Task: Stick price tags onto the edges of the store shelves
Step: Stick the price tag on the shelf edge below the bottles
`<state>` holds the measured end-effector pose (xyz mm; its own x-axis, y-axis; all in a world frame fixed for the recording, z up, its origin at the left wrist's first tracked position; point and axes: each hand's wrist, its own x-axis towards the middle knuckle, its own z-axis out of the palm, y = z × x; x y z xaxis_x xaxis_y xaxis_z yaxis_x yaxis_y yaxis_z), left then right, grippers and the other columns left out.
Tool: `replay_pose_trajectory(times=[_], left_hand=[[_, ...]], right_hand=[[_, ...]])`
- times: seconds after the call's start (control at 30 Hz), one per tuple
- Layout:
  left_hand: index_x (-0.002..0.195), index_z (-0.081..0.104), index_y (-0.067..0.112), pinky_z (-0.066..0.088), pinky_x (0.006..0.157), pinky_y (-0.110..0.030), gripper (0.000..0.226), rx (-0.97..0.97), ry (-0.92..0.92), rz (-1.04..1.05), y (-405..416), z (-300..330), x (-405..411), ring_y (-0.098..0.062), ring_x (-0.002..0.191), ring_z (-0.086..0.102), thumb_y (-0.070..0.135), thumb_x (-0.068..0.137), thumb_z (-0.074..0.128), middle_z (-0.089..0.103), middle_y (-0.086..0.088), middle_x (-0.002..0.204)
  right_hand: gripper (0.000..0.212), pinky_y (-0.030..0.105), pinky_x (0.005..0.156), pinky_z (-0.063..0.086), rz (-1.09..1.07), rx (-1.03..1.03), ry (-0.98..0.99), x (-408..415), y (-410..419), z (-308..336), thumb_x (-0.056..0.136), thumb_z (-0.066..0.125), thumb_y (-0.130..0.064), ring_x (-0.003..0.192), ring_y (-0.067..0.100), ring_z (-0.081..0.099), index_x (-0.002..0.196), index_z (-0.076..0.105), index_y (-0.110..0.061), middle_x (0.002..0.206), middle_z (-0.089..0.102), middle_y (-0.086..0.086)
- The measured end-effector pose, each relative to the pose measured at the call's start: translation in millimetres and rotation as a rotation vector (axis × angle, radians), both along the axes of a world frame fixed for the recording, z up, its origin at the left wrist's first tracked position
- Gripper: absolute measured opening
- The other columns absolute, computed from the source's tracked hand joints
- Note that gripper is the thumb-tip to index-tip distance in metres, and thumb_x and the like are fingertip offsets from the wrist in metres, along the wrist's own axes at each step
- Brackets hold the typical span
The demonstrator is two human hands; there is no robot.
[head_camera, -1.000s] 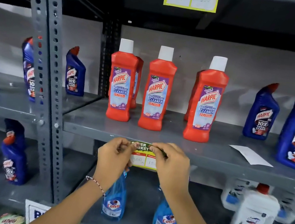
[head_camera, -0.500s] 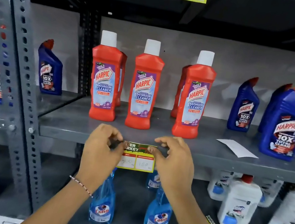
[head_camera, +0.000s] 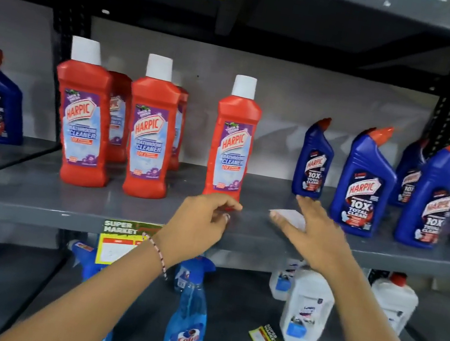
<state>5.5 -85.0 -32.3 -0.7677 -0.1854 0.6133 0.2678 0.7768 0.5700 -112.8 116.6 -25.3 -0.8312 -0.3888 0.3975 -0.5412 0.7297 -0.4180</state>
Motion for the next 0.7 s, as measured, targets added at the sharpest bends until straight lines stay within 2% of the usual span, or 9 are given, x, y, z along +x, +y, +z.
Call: replay_pose_trajectory(times=[0.07,0.1,0.2,0.27,0.33,0.4,0.47,0.6,0.7], left_hand=[[0.115,0.068,0.019,0.038,0.084,0.006,0.033,0.014,-0.083,-0.030,10,2,-16,-0.007,0.107,0.065,0.001,0.088,0.059,0.071,0.003,0.116],[0.121,0.066,0.018,0.039,0.088,0.002,0.035,0.019,-0.137,-0.043,14,3,-23,-0.008,0.111,0.063,0.004,0.089,0.060,0.069,0.002,0.121],[0.134,0.056,0.020,0.042,0.106,-0.023,0.049,0.014,-0.274,-0.077,24,8,-39,-0.014,0.127,0.055,0.015,0.088,0.068,0.059,0.000,0.138],[0.139,0.050,0.019,0.039,0.107,-0.018,0.064,-0.048,-0.342,-0.114,31,11,-44,-0.010,0.131,0.050,0.024,0.081,0.076,0.054,0.004,0.143],[0.134,0.057,0.019,0.043,0.094,-0.006,0.063,-0.112,-0.354,-0.138,41,14,-44,-0.002,0.119,0.057,0.027,0.076,0.081,0.062,0.006,0.134],[0.113,0.073,0.018,0.053,0.075,-0.016,0.037,-0.080,-0.275,-0.158,55,15,-45,-0.003,0.087,0.068,0.023,0.077,0.080,0.077,0.001,0.107],[0.094,0.080,0.015,0.049,0.059,-0.020,0.016,0.008,-0.191,-0.141,70,18,-44,-0.002,0.062,0.060,0.019,0.078,0.079,0.080,-0.005,0.083],[0.087,0.079,0.010,0.044,0.044,-0.016,0.012,0.137,-0.255,-0.190,106,24,-48,-0.001,0.045,0.054,0.017,0.077,0.080,0.072,-0.001,0.059],[0.082,0.078,0.008,0.036,0.038,-0.013,0.016,0.177,-0.304,-0.166,141,16,-61,0.000,0.035,0.047,0.019,0.073,0.083,0.065,0.006,0.049]], right_hand=[[0.107,0.046,0.110,0.035,0.048,0.133,-0.131,-1,11,2,0.060,0.041,-0.094,0.138,0.030,0.038,0.146,0.029,-0.031,0.153,0.040,0.002],[0.104,0.042,0.104,0.040,0.084,0.181,-0.123,0,14,2,0.059,0.047,-0.092,0.132,0.030,0.045,0.142,0.035,-0.031,0.147,0.048,0.001],[0.079,0.035,0.088,0.048,0.213,0.144,-0.071,1,23,3,0.067,0.068,-0.071,0.109,0.020,0.060,0.132,0.050,-0.030,0.127,0.064,-0.002],[0.064,0.038,0.091,0.051,0.282,0.074,-0.071,-3,31,1,0.075,0.071,-0.058,0.103,0.016,0.065,0.128,0.056,-0.027,0.121,0.069,-0.001],[0.051,0.038,0.099,0.050,0.379,-0.049,-0.148,-7,40,0,0.081,0.071,-0.044,0.110,0.009,0.064,0.127,0.060,-0.025,0.123,0.070,-0.003],[0.037,0.033,0.101,0.049,0.496,-0.173,-0.227,-10,50,-1,0.086,0.070,-0.031,0.110,0.002,0.064,0.123,0.065,-0.025,0.119,0.071,-0.007],[0.025,0.026,0.094,0.052,0.569,-0.264,-0.226,-11,62,2,0.090,0.065,-0.025,0.102,0.003,0.067,0.114,0.070,-0.025,0.108,0.074,-0.007],[0.020,0.021,0.074,0.054,0.611,-0.490,-0.329,-13,98,-3,0.083,0.066,-0.029,0.085,0.009,0.069,0.100,0.069,-0.018,0.092,0.075,-0.001],[0.011,0.028,0.071,0.055,0.521,-0.601,-0.292,-21,131,-23,0.078,0.073,-0.025,0.076,0.017,0.069,0.085,0.073,-0.017,0.080,0.075,0.003]])
